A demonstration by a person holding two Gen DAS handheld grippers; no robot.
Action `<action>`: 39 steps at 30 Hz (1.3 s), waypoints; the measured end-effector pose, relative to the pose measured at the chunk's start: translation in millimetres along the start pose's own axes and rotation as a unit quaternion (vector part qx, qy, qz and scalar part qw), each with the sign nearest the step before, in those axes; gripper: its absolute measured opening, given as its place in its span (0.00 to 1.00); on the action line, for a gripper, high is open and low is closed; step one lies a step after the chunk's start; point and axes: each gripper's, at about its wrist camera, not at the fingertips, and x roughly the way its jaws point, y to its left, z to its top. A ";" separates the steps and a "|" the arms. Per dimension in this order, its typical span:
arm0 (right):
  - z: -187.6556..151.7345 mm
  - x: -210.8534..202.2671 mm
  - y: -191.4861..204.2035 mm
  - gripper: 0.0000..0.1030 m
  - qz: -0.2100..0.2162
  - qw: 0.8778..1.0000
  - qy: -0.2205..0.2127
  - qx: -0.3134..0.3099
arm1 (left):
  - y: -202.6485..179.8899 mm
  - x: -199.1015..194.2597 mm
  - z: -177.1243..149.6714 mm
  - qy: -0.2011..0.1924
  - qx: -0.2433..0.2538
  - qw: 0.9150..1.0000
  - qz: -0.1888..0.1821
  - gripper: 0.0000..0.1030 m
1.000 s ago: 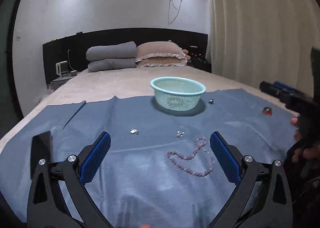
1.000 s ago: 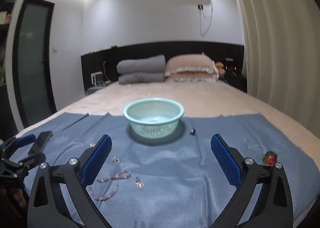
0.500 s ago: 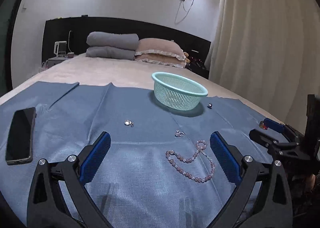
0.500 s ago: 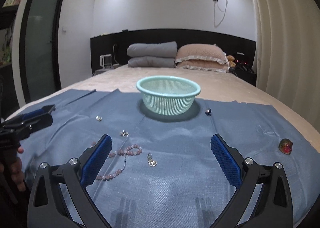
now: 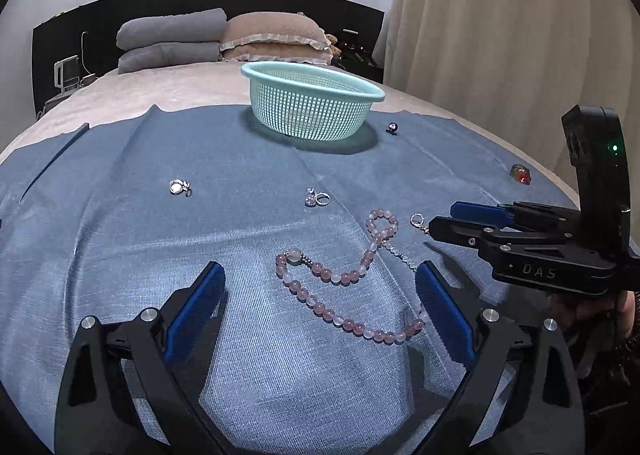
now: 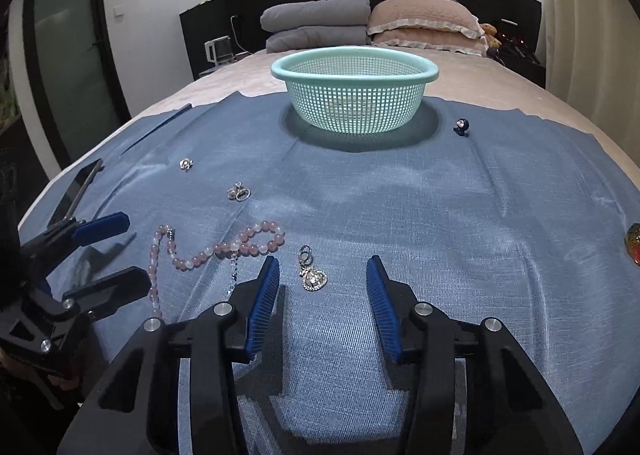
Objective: Organize jewelry
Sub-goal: 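Grasp the pink bead necklace with the left gripper while the right grasps a silver pendant, then lift the necklace and pendant into the green basket and open both grippers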
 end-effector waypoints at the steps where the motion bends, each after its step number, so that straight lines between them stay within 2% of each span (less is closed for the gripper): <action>1: -0.6 2.7 0.3 0.42 0.000 1.000 0.003 -0.001 | -1.0 4.1 -0.4 0.010 0.002 1.000 0.000 0.84; 4: 0.6 7.1 3.2 0.42 -0.008 1.000 0.006 -0.014 | -6.5 10.1 -2.2 0.017 0.017 1.000 0.004 0.80; 7: 0.3 10.3 7.8 0.38 -0.025 0.999 0.011 -0.032 | -9.4 14.5 -2.4 0.026 0.025 0.999 0.014 0.69; 8: -0.2 10.4 9.2 0.32 -0.025 0.999 0.011 -0.037 | -10.5 15.1 -2.6 0.027 0.029 0.999 0.016 0.56; 9: -0.6 10.5 10.7 0.21 -0.025 0.999 0.012 -0.043 | -11.5 15.3 -2.9 0.027 0.032 0.999 0.019 0.47; 10: -1.0 11.0 12.1 0.18 -0.026 0.998 0.014 -0.048 | -12.4 15.7 -3.1 0.028 0.036 0.999 0.018 0.25; 12: -1.0 9.7 14.2 0.14 -0.029 0.998 0.012 -0.057 | -16.8 16.3 -3.9 0.034 0.049 0.998 0.008 0.11; 16: 1.1 3.7 7.8 0.14 -0.013 0.999 0.009 -0.040 | -23.5 13.3 -4.3 0.038 0.057 0.998 -0.005 0.09; 20: 3.6 -6.6 -4.9 0.13 -0.010 1.000 -0.001 -0.013 | -12.0 5.7 0.0 0.048 0.002 0.997 -0.057 0.05; 24: 9.2 -27.4 -15.4 0.13 0.002 1.000 -0.024 0.012 | -9.1 -10.5 11.3 0.041 -0.030 0.994 -0.094 0.05; 28: 21.2 -50.4 -25.2 0.13 0.010 0.998 -0.047 0.033 | -17.4 -28.6 29.9 0.031 -0.020 0.994 -0.105 0.05; 33: 48.8 -72.2 -23.4 0.13 0.010 0.997 -0.071 0.017 | -20.6 -38.2 66.7 0.030 0.000 0.993 -0.116 0.05; 39: 99.1 -86.0 -28.8 0.13 0.011 0.994 -0.105 0.003 | -11.6 -42.2 136.4 0.009 0.015 0.994 -0.111 0.06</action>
